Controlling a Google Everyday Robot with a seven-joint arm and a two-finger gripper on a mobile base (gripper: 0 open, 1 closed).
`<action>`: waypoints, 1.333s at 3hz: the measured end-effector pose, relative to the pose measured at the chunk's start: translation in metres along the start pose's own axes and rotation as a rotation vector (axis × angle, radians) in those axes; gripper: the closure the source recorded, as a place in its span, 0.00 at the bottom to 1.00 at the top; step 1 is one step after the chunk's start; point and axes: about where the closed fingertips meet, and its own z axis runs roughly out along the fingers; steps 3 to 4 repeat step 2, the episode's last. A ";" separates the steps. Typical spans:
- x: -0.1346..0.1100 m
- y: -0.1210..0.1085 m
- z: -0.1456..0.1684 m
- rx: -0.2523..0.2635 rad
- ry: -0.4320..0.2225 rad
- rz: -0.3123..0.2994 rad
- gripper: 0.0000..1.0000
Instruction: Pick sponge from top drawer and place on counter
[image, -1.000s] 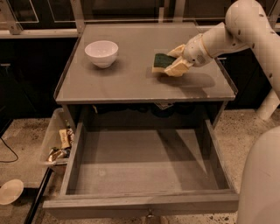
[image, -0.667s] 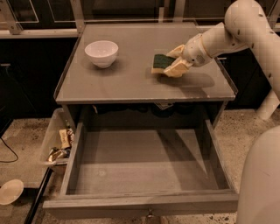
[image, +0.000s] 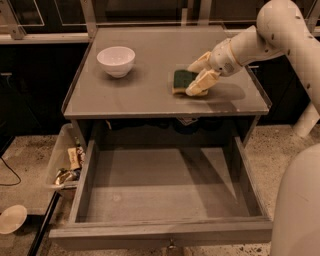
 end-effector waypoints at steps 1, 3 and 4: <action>0.000 0.000 0.000 0.000 0.000 0.000 0.00; 0.000 0.000 0.000 0.000 0.000 0.000 0.00; 0.000 0.000 0.000 0.000 0.000 0.000 0.00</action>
Offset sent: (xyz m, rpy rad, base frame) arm 0.0000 0.0000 0.0000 0.0000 0.0000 0.0000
